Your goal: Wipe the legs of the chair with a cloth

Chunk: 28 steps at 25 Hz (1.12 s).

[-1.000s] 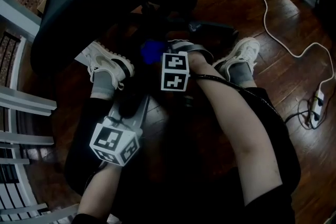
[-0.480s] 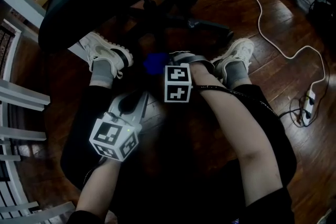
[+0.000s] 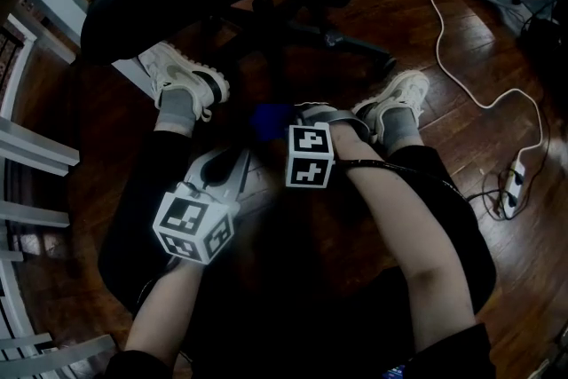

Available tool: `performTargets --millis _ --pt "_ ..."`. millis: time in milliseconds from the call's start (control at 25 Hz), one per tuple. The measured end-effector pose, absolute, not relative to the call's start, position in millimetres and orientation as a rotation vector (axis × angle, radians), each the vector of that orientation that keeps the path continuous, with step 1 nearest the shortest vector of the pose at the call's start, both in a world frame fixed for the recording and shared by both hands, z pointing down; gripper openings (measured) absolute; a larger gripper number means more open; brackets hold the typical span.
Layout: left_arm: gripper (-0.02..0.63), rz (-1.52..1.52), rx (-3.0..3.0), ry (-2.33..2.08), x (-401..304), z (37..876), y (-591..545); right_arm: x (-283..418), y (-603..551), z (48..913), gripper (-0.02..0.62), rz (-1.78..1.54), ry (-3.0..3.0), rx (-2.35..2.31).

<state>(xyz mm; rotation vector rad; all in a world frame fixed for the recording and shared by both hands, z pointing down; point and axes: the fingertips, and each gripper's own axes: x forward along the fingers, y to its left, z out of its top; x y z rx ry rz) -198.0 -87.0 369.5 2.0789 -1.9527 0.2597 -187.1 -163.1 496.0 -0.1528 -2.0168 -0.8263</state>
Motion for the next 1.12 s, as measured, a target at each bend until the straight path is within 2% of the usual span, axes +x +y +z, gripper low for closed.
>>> performTargets --millis 1120 --pt "0.012 0.221 2.063 -1.989 -199 361 -55 -161 -105 533 0.087 -0.639 -2.117 -0.138"
